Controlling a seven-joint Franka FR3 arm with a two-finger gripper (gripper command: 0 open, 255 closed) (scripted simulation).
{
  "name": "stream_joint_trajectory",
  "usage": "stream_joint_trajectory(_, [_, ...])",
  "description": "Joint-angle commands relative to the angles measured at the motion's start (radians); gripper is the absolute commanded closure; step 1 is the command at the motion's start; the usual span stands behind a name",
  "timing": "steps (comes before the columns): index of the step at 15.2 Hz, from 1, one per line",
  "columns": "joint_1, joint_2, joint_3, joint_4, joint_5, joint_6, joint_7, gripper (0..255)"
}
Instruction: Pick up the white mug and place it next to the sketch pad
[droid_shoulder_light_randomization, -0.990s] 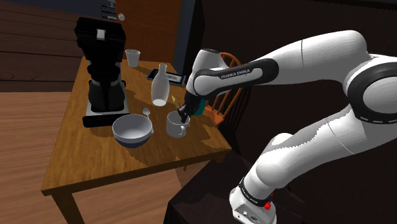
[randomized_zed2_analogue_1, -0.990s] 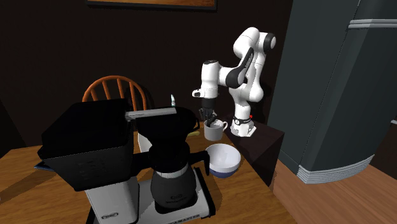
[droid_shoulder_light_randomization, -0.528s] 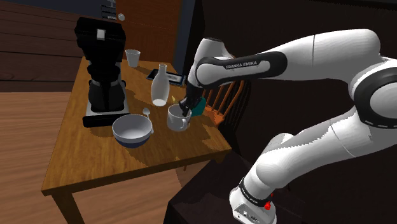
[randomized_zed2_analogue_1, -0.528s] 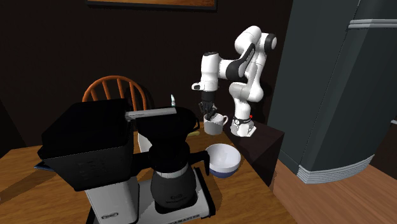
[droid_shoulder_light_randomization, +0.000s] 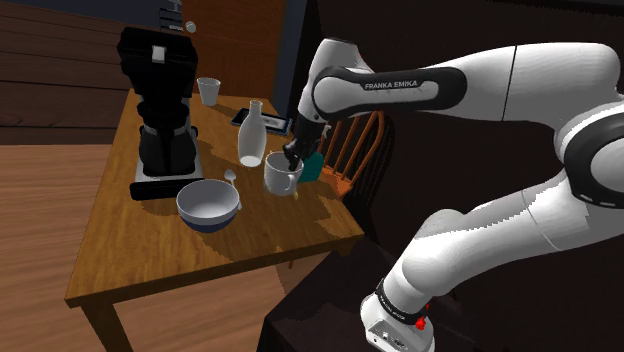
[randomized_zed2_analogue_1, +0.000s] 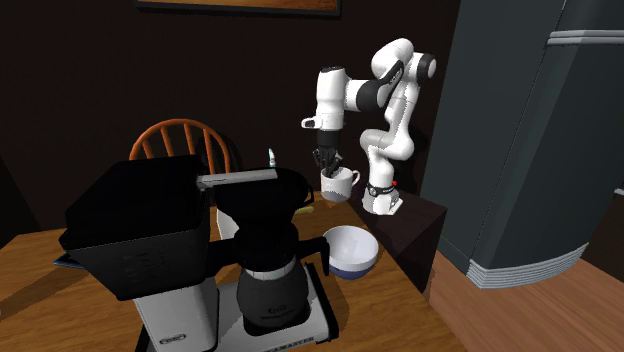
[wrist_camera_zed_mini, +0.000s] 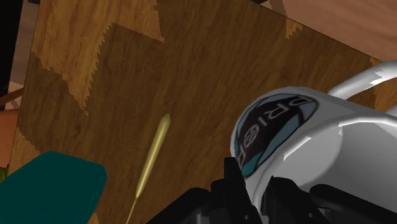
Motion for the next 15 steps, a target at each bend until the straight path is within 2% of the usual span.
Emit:
stream_joint_trajectory(1, [-0.001, -0.007, -0.002, 0.015, -0.001, -0.023, -0.001, 255])
stream_joint_trajectory(8, [-0.048, 0.223, -0.079, 0.221, -0.029, -0.004, -0.106, 255])
stream_joint_trajectory(15, [-0.085, 0.461, -0.138, 0.48, -0.022, -0.032, -0.205, 255])
